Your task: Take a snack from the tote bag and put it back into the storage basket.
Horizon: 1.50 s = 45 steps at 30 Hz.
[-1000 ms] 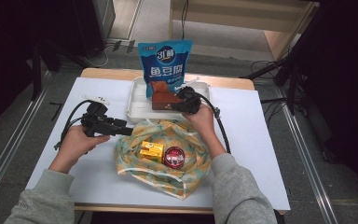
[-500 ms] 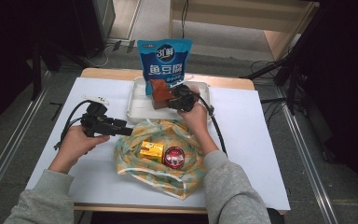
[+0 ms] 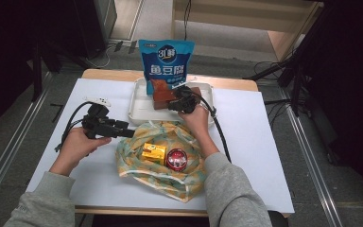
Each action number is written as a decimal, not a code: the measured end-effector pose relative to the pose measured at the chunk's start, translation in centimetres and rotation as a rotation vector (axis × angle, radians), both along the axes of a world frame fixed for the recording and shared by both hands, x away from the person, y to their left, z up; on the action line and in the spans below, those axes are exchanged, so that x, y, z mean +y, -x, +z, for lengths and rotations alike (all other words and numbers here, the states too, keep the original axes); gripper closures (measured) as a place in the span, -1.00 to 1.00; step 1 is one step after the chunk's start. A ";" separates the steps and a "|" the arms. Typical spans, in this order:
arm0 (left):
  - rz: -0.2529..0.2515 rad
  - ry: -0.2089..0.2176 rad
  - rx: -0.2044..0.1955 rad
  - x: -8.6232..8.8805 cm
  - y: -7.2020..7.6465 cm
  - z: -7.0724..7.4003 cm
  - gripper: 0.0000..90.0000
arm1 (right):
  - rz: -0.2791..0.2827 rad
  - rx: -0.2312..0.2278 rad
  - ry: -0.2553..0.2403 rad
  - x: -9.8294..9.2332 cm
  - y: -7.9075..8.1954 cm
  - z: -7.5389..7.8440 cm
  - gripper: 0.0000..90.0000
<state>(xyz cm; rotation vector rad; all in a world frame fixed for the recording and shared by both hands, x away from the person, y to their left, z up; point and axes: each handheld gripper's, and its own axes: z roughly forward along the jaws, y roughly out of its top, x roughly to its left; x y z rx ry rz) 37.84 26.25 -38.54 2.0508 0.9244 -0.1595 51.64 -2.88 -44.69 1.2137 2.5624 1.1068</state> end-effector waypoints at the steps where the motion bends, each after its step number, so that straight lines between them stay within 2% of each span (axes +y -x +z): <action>1: 0.000 -0.002 0.000 0.0 0.0 0.0 -0.17 | 0.003 -0.002 -0.010 -0.1 0.0 0.1 0.98; 17: -0.002 -0.007 -0.005 -0.1 0.0 0.0 -0.17 | 0.041 -0.016 -0.065 -1.2 1.0 2.5 0.76; 20: 0.000 -0.006 -0.006 -0.1 0.1 0.1 -0.17 | 0.054 -0.022 -0.068 -1.5 1.3 3.0 0.62; 23: 0.003 -0.002 -0.009 0.0 0.1 0.1 -0.17 | 0.065 -0.013 -0.085 -1.7 1.6 3.4 0.39; 28: 0.009 -0.002 -0.024 0.1 0.1 0.2 -0.17 | 0.081 -0.030 -0.109 -2.1 2.5 4.1 0.22; 29: 0.008 -0.001 -0.022 0.1 0.2 0.2 -0.17 | 0.086 -0.018 -0.110 -2.2 2.7 4.2 0.20; 35: 0.004 -0.006 -0.024 0.0 0.1 0.1 -0.17 | 0.100 -0.037 -0.093 -2.8 4.0 4.3 0.13; 37: 0.003 -0.008 -0.024 -0.1 0.2 0.1 -0.17 | 0.100 -0.044 -0.100 -3.1 4.5 4.4 0.11; 41: 0.002 -0.008 -0.026 -0.1 0.2 0.2 -0.17 | 0.103 -0.030 -0.103 -3.5 4.9 4.5 0.07; 45: 0.004 -0.005 -0.029 -0.1 0.2 0.2 -0.16 | 0.112 -0.041 -0.115 -3.9 5.6 4.6 0.07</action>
